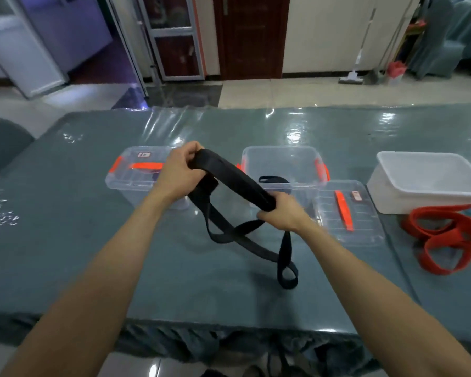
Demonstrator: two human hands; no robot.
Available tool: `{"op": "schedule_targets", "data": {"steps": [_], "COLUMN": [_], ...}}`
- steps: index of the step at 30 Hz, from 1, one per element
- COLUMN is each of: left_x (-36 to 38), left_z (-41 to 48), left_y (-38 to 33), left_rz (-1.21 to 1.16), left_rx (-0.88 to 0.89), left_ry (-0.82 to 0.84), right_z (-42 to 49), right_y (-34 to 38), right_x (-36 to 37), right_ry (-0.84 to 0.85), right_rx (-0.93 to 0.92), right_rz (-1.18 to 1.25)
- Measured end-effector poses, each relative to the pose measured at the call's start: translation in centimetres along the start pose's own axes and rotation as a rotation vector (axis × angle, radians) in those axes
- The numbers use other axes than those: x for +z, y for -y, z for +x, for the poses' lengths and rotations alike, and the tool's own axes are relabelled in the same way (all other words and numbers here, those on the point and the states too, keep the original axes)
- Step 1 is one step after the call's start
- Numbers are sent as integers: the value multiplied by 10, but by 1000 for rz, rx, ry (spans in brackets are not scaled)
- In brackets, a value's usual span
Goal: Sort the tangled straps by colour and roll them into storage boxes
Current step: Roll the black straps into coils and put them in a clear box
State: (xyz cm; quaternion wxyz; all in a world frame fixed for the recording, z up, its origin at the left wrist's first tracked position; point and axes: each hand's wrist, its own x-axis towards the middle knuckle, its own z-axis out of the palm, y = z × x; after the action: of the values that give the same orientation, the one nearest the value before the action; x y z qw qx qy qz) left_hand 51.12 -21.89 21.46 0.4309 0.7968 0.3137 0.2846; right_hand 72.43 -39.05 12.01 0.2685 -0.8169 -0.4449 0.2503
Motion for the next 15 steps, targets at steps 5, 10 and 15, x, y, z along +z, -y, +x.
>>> {"op": "schedule_targets", "data": {"steps": [5,10,15], "left_x": [-62,-82,-29], "left_z": [-8,-28,-65], "left_y": [32,103,163], "left_rz": [176,570,973], "left_rx": [-25,-171,-441], "left_ry": [-319,-124,645], "right_z": [14,10,13], "right_y": [19,-22,-17], "right_x": [-34,-1,2], "right_ry": [-208,121,69], "right_rx": [-300,-63,-85], "right_rz": [208,-43,58]}}
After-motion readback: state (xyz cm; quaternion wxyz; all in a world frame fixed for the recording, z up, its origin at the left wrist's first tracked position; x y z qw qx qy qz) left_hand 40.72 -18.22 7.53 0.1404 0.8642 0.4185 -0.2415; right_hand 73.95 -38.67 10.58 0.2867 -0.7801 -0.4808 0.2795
